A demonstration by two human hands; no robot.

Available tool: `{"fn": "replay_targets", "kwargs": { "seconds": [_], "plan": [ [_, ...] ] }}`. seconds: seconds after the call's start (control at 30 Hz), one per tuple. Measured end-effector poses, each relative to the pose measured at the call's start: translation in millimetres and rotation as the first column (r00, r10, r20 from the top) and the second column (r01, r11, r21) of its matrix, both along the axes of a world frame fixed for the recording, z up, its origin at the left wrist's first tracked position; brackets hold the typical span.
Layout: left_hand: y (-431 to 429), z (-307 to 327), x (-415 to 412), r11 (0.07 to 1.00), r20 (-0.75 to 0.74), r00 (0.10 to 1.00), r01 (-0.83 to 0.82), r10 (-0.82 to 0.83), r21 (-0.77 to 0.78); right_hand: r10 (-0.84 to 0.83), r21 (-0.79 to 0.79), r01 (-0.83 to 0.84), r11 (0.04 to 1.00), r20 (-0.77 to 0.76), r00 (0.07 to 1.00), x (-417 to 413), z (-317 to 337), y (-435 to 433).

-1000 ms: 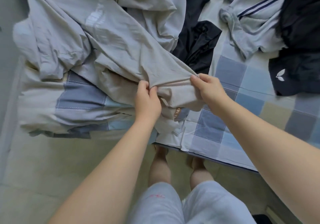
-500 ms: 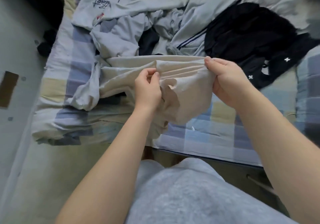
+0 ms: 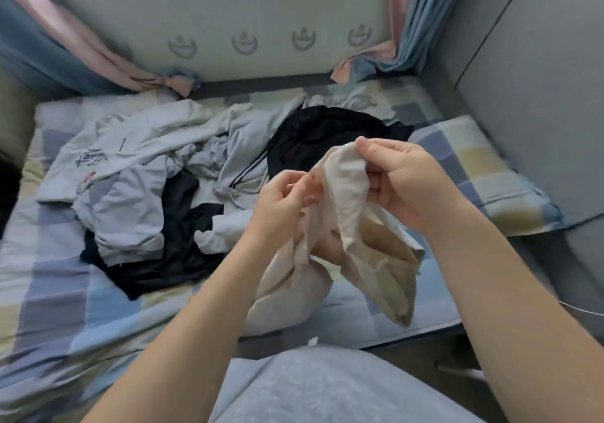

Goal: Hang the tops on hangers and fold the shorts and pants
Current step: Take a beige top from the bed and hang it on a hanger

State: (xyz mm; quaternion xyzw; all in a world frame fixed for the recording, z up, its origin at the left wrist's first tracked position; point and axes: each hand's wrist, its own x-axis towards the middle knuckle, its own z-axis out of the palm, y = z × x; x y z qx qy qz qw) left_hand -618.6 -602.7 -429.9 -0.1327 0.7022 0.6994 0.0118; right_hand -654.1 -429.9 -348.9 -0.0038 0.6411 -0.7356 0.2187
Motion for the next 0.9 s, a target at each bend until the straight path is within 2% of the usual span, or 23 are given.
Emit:
{"fn": "replay_targets", "kwargs": {
  "seconds": [0.1, 0.2, 0.33, 0.43, 0.53, 0.67, 0.77, 0.83, 0.9],
  "plan": [
    [13, 0, 16, 0.997, -0.045, 0.996, 0.079, -0.078, 0.014, -0.064, 0.013, 0.064, 0.998, -0.014, 0.998, 0, 2, 10],
    [20, -5, 30, 0.983, -0.131, 0.975, 0.177, -0.180, -0.038, -0.110, 0.006, 0.110, 0.994, -0.020, 0.994, 0, 2, 14],
    [32, -12, 35, 0.938, -0.080, 0.947, 0.294, -0.312, -0.186, -0.127, -0.008, 0.127, 0.992, -0.035, 0.991, -3, 2, 10],
    [33, -19, 33, 0.947, -0.093, 0.962, 0.229, -0.255, -0.226, -0.152, -0.055, 0.151, 0.987, -0.029, 0.988, -5, 1, 5],
    [17, -22, 28, 0.974, -0.104, 0.993, 0.029, -0.054, -0.224, -0.237, -0.123, 0.237, 0.964, 0.014, 0.971, -11, -5, 4],
    [-10, -13, 18, 0.966, -0.084, 0.983, -0.179, 0.166, -0.189, -0.347, -0.189, 0.391, 0.901, 0.227, 0.910, -21, -29, 8],
    [-23, 0, 8, 0.957, -0.122, 0.974, -0.211, 0.189, -0.198, -0.412, -0.084, 0.464, 0.882, 0.343, 0.845, -22, -58, 9],
    [-30, 9, 6, 0.966, -0.137, 0.979, -0.174, 0.149, -0.193, -0.462, 0.052, 0.465, 0.884, 0.259, 0.848, -19, -75, 6],
    [-35, 16, 5, 0.971, -0.145, 0.986, -0.112, 0.082, -0.213, -0.407, 0.165, 0.396, 0.903, 0.041, 0.913, -9, -84, 2]
  ]
}}
